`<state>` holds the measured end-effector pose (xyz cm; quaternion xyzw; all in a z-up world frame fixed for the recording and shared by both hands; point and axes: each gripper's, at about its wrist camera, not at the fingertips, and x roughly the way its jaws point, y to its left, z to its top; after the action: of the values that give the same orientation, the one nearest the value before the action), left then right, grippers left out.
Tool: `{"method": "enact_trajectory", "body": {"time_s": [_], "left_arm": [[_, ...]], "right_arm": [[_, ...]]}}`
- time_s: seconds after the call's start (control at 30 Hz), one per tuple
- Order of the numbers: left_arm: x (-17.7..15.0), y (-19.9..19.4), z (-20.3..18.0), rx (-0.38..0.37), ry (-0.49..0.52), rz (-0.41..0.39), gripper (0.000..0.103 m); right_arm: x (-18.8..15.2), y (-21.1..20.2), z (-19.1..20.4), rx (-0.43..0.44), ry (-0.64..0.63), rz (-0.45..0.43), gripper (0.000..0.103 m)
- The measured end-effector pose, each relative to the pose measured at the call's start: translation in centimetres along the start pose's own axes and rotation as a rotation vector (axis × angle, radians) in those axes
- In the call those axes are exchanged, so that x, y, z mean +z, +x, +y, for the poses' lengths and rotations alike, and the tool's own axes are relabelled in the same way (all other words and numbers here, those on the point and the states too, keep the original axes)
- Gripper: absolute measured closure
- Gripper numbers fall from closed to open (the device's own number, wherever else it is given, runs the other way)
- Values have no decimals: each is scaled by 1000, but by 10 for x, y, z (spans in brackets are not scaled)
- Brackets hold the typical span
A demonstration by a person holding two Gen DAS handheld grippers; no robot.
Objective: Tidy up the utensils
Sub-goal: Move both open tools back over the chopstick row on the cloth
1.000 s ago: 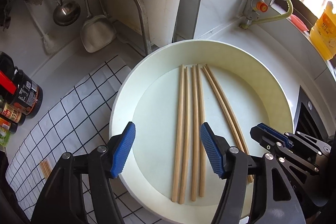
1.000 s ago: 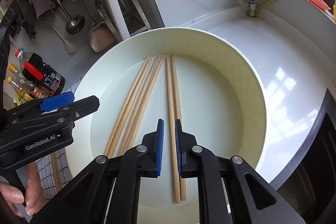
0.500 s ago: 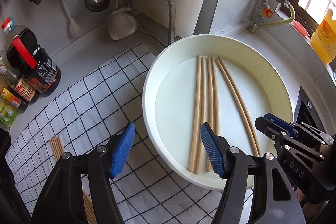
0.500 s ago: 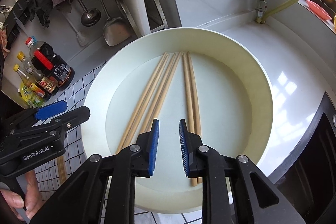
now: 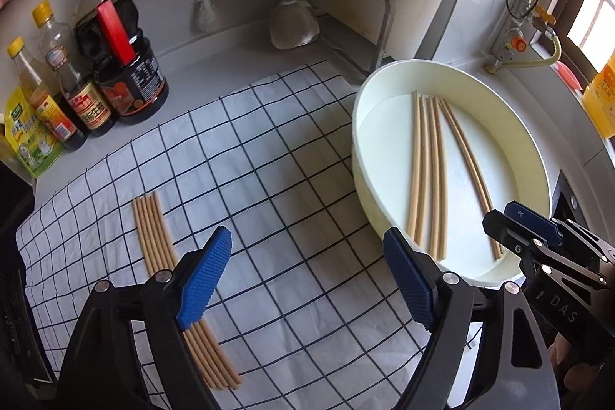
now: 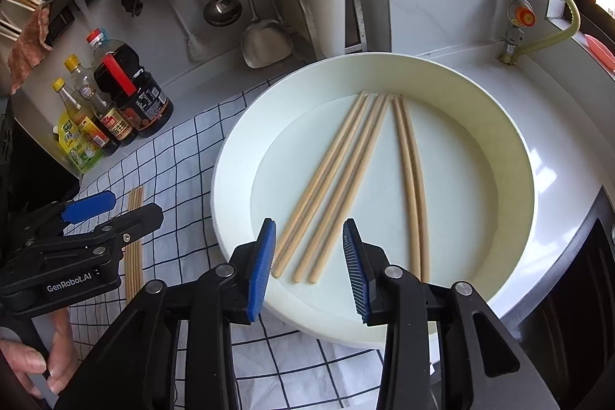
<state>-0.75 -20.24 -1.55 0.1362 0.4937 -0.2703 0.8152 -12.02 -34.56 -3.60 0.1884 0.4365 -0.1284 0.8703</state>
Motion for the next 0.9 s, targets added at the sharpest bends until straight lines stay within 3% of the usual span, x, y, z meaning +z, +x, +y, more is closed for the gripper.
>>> {"method": "enact_trajectory", "body": {"time_s": [0.23, 0.53, 0.9], "left_arm": [[-23, -7, 46, 44, -75, 4, 23], [-54, -15, 116, 123, -200, 19, 23], [-84, -13, 166, 154, -281, 41, 23]], "right_arm": [[-4, 8, 38, 39, -54, 17, 55], [-18, 29, 96, 90, -150, 70, 53], [-33, 54, 150, 115, -239, 136, 52]]}}
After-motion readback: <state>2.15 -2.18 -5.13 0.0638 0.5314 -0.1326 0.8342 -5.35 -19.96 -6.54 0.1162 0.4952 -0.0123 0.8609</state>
